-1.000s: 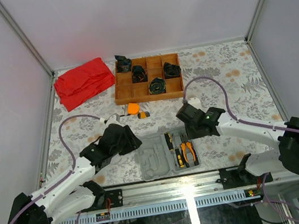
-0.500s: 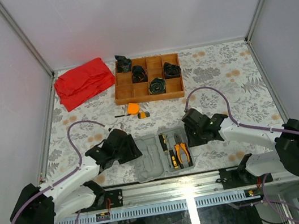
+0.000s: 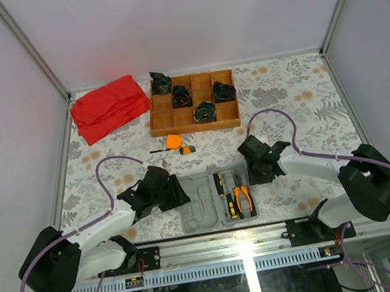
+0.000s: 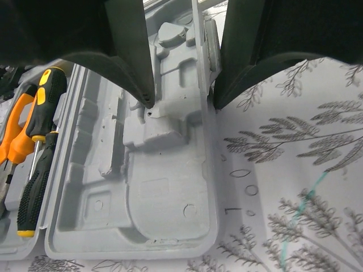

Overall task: Sort the tools into containers
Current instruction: Adjust the screwdriver in the storage box.

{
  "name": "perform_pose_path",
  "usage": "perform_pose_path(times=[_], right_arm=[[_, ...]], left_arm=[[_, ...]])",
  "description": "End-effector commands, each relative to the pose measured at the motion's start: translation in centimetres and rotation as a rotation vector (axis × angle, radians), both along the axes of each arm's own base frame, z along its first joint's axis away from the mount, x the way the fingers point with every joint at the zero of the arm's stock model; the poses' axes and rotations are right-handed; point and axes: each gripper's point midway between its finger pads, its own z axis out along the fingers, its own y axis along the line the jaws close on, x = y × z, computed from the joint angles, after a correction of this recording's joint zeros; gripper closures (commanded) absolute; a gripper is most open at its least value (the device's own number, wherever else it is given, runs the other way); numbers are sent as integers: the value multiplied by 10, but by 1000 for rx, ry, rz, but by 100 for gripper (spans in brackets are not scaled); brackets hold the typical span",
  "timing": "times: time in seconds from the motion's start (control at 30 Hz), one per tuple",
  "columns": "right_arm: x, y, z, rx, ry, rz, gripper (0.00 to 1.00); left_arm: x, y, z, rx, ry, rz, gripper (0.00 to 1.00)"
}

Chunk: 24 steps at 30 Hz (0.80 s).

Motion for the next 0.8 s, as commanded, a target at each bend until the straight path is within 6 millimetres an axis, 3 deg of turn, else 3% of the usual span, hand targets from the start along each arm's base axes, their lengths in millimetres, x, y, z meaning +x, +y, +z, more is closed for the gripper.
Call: perform_pose_path(times=[0.0,0.23,0.43,0.57,0.67,0.77], right_arm=[[26,-10,7,-48,-44,-19,67],[62,-10,22,-1,-101,-4,66],[94,25,40,122,-128,115,66],[113,40,39,162,-120,142,66],[132,33,33,119,-109,106,66],[146,11,34,32,-126,32,65]], left_arm=[[3,-19,4,-57,-5,-36,55],[4,-45,10,-85,1,-46,56],[11,-57,14,-107,10,-14,55],[19,-60,20,-107,-6,19,53],[27,-60,24,-89,-18,41,51],[34,-52,26,-38,-35,75,50]])
